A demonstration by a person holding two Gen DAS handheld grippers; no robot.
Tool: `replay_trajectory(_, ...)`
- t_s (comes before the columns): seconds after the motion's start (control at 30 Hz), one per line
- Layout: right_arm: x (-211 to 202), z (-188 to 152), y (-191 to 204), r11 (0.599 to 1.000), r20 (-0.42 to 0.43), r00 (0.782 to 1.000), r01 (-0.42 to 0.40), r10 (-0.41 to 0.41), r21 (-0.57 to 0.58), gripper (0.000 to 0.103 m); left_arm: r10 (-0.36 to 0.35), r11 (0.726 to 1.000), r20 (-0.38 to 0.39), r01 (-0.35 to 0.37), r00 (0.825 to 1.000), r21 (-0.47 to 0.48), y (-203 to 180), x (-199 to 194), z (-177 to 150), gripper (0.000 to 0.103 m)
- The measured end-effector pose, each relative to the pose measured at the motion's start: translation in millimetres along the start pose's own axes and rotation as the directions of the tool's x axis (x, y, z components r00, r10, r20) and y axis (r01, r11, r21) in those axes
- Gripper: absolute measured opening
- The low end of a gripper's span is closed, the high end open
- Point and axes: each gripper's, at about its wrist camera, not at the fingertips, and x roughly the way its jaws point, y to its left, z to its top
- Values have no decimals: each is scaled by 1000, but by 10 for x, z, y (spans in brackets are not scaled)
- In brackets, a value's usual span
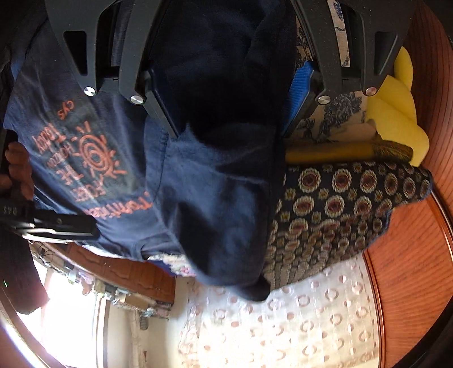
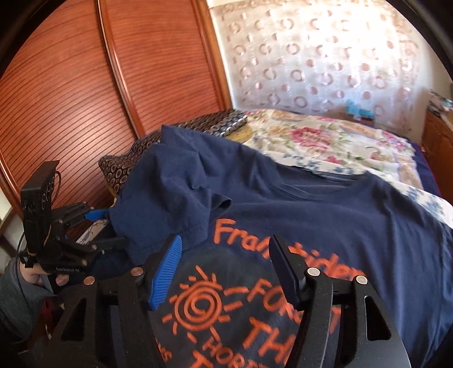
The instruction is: Fold small clothes
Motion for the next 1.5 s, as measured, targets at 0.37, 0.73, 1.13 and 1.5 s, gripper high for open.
replay_trajectory(0.37, 718, 404, -322, 998, -93, 995, -30, 36, 62, 46, -5, 998, -82, 0, 997, -65, 114, 196, -56, 77)
replay_trajectory(0.73, 1226, 586, -322, 999, -157, 987, -10, 18, 54, 29, -6, 998, -85, 0, 996, -65, 139, 161, -31, 77)
replay_trajectory(1.13, 532, 567, -414, 998, 72, 997, -35, 31, 58, 2, 5, 997, -19, -7, 1000, -83, 222, -45, -103, 77)
replay_trajectory(1.5, 747, 548, -677, 995, -53, 996, 80, -77, 56, 31, 12, 984, 87, 3, 996, -175, 457, -370, -125, 77)
